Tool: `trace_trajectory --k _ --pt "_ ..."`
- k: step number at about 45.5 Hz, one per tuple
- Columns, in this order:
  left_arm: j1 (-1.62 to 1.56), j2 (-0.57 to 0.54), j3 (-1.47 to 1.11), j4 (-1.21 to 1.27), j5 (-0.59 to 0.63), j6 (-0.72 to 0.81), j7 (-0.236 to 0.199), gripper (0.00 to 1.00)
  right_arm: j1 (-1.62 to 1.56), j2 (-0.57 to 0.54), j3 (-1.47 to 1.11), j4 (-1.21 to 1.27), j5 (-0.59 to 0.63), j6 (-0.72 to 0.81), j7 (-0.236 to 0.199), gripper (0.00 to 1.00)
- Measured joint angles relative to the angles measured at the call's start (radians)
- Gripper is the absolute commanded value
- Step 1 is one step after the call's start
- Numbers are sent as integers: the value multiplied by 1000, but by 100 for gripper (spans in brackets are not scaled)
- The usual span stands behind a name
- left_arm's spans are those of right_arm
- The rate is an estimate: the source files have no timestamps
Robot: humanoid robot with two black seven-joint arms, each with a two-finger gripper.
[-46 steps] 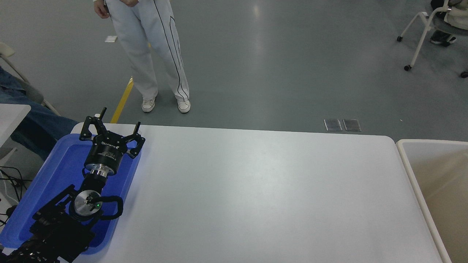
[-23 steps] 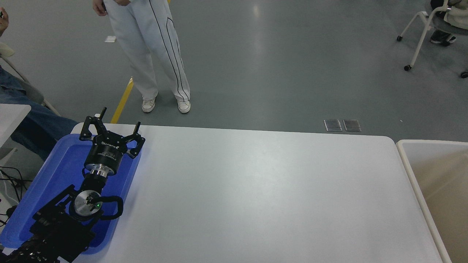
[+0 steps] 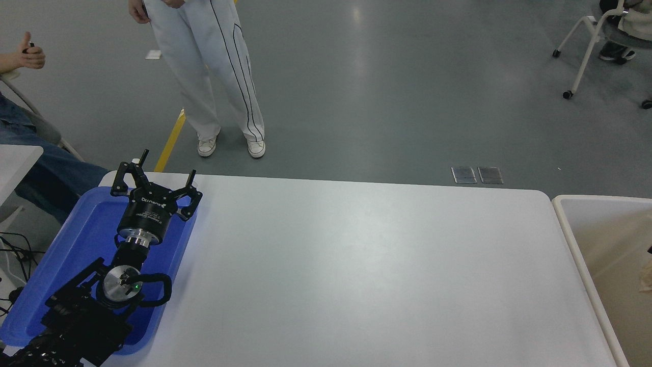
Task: Pick up paper ball place in dustbin
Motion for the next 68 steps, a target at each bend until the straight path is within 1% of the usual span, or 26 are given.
trace_trajectory --k 13,20,27,29,37,43,47,55,63,68 --pt "0 0 0 0 0 0 0 100 26 -17 4 44 1 -6 0 99" --pt "0 0 0 0 0 0 0 100 84 -68 -25 159 1 -2 0 99" --pt "0 0 0 0 0 0 0 100 187 -125 -134 318 1 1 0 100" --pt "0 0 0 0 0 0 0 100 247 -145 -202 395 1 3 0 100" --pt "0 0 0 0 0 0 2 100 421 -177 -366 568 2 8 0 100" --pt "0 0 1 0 1 0 2 100 568 -198 -476 685 2 51 0 100" --pt "0 0 1 0 1 0 2 100 656 -209 -535 742 2 114 0 100" --pt "0 0 1 0 1 0 2 100 838 -210 -642 815 1 328 0 100" --pt "0 0 1 0 1 0 2 100 1019 -165 -728 851 0 602 0 100" --pt "0 0 1 0 1 0 2 100 1102 -121 -760 865 0 699 0 100"
